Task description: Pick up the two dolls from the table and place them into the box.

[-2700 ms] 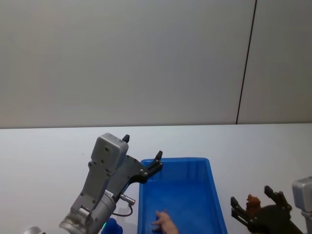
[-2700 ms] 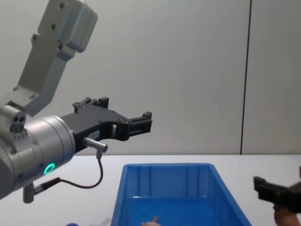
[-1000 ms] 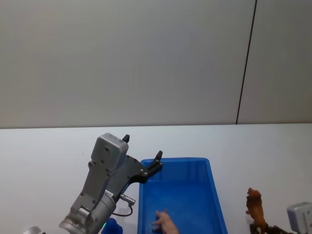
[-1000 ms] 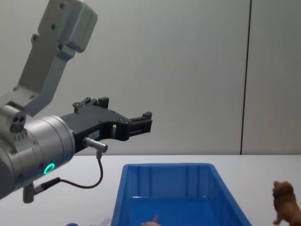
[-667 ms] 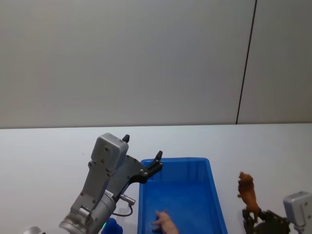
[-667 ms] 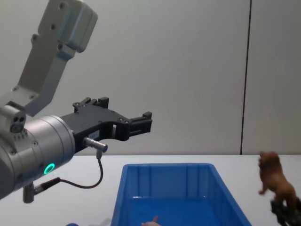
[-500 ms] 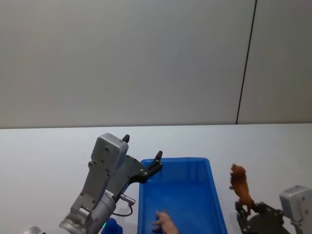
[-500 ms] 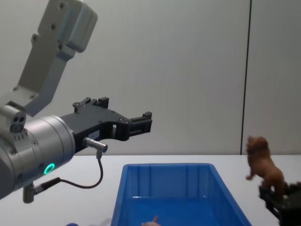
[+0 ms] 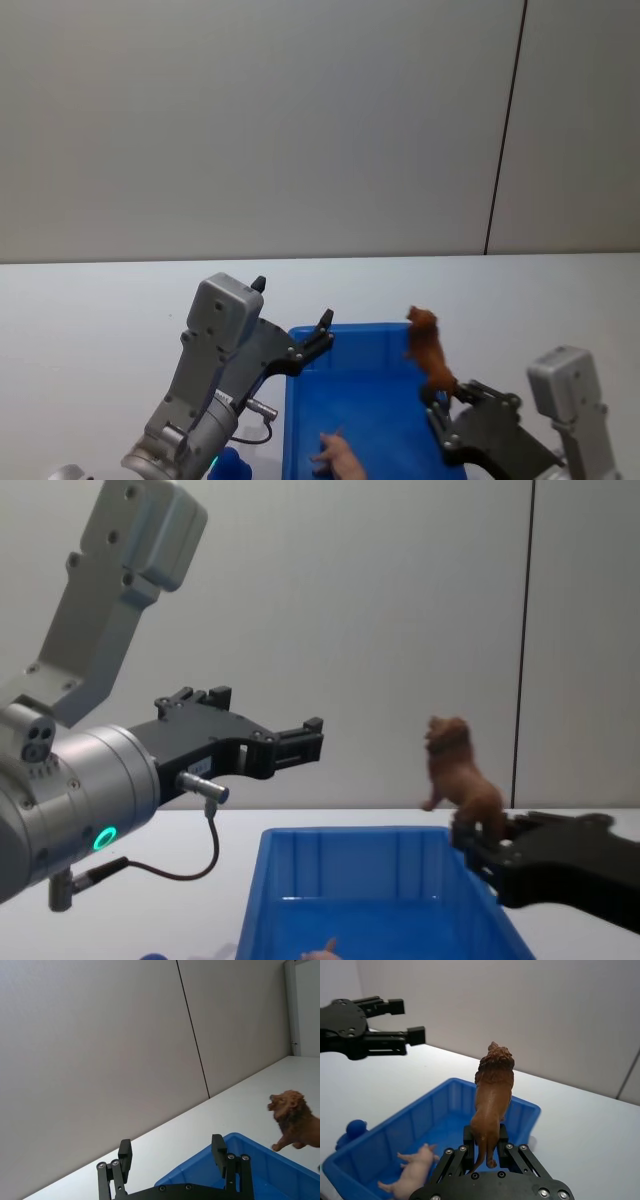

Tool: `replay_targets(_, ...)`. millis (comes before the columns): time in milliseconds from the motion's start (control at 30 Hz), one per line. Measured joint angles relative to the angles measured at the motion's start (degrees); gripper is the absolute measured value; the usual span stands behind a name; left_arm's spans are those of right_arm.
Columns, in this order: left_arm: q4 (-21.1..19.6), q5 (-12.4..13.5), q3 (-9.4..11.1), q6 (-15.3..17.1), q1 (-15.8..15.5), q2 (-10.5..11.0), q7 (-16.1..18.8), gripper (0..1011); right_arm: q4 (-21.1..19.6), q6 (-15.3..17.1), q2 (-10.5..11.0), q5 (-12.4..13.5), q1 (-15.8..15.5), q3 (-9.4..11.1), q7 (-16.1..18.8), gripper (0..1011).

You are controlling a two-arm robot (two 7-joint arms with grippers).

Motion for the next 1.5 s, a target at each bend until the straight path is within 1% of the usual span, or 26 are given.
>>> replay_targets(67, 0.0, 0.0, 0.0, 0.0, 0.0, 0.0, 0.0, 1003, 1.13, -0.2, -0.65, 0.0, 1.12, -0.26, 1.13, 257)
replay_targets(100, 0.0, 0.0, 0.0, 0.0, 0.0, 0.0, 0.0, 1003, 1.47, -0.28, -0.85, 0.0, 1.44, -0.34, 1.54, 289)
replay_targets(133, 0.0, 0.0, 0.0, 0.0, 0.0, 0.0, 0.0, 1003, 2.21, -0.37, -1.23, 0.02, 2.08, -0.48, 2.08, 289)
replay_targets(167, 0.0, 0.0, 0.0, 0.0, 0.0, 0.0, 0.0, 1003, 2.48, -0.41, -1.38, 0.04, 2.31, -0.53, 2.28, 346)
replay_targets(200, 0.0, 0.0, 0.0, 0.0, 0.0, 0.0, 0.0, 1003, 2.9, -0.44, -1.59, 0.07, 2.66, -0.59, 2.48, 357)
replay_targets(233, 0.0, 0.0, 0.0, 0.0, 0.0, 0.0, 0.0, 1003, 3.59, -0.49, -1.93, 0.17, 3.21, -0.69, 2.78, 426)
replay_targets(267, 0.0, 0.0, 0.0, 0.0, 0.0, 0.0, 0.0, 1003, 3.79, -0.51, -2.01, 0.22, 3.35, -0.71, 2.87, 441)
replay_targets(300, 0.0, 0.0, 0.0, 0.0, 0.0, 0.0, 0.0, 1003, 4.15, -0.52, -2.17, 0.26, 3.61, -0.74, 2.94, 486)
replay_targets(333, 0.0, 0.0, 0.0, 0.0, 0.0, 0.0, 0.0, 1003, 4.41, -0.53, -2.28, 0.32, 3.8, -0.76, 2.97, 486)
replay_targets(367, 0.0, 0.0, 0.0, 0.0, 0.0, 0.0, 0.0, 1003, 4.63, -0.54, -2.38, 0.37, 3.95, -0.77, 2.97, 546)
replay_targets(433, 0.0, 0.0, 0.0, 0.0, 0.0, 0.0, 0.0, 1003, 5.19, -0.57, -2.62, 0.55, 4.34, -0.78, 2.88, 583)
replay_targets(500, 0.0, 0.0, 0.0, 0.0, 0.0, 0.0, 0.0, 1003, 5.67, -0.62, -2.79, 0.71, 4.6, -0.77, 2.4, 667)
replay_targets(567, 0.0, 0.0, 0.0, 0.0, 0.0, 0.0, 0.0, 1003, 5.89, -0.66, -2.84, 0.8, 4.69, -0.71, 1.84, 700)
replay_targets(633, 0.0, 0.0, 0.0, 0.0, 0.0, 0.0, 0.0, 1003, 6.06, -0.74, -2.86, 0.92, 4.7, -0.61, 0.94, 779)
replay_targets(667, 0.0, 0.0, 0.0, 0.0, 0.0, 0.0, 0.0, 1003, 6.09, -0.82, -2.85, 0.98, 4.65, -0.5, 0.17, 799)
replay_targets(700, 0.0, 0.0, 0.0, 0.0, 0.0, 0.0, 0.0, 1003, 6.09, -0.86, -2.84, 1.01, 4.57, -0.44, -0.21, 855)
replay_targets(767, 0.0, 0.0, 0.0, 0.0, 0.0, 0.0, 0.0, 1003, 6.09, -0.95, -2.78, 1.07, 4.38, -0.33, -0.98, 880)
replay_targets(800, 0.0, 0.0, 0.0, 0.0, 0.0, 0.0, 0.0, 1003, 5.99, -1.04, -2.65, 1.13, 4.12, -0.2, -1.95, 921)
replay_targets(833, 0.0, 0.0, 0.0, 0.0, 0.0, 0.0, 0.0, 1003, 5.99, -1.04, -2.65, 1.13, 4.12, -0.2, -1.95, 921)
replay_targets(900, 0.0, 0.0, 0.0, 0.0, 0.0, 0.0, 0.0, 1003, 5.51, -1.26, -2.29, 1.26, 3.33, 0.11, -3.95, 994)
replay_targets(1100, 0.0, 0.0, 0.0, 0.0, 0.0, 0.0, 0.0, 1003, 4.3, -1.68, -1.54, 1.51, 1.66, 0.69, -7.69, 1001)
replay_targets(1133, 0.0, 0.0, 0.0, 0.0, 0.0, 0.0, 0.0, 1003, 3.93, -1.84, -1.31, 1.6, 1.14, 0.86, -8.84, 1001)
replay_targets(1333, -0.05, -0.07, -0.05, 0.09, 0.09, 0.03, -0.02, 1003, 2.74, -2.35, -0.52, 1.88, -0.55, 1.4, -11.65, 1001)
replay_targets(1500, -0.76, -0.98, -0.3, 1.02, 0.68, 0.53, 0.14, 1003, 2.02, -2.69, -0.01, 2.05, -1.62, 1.77, -13.51, 1001)
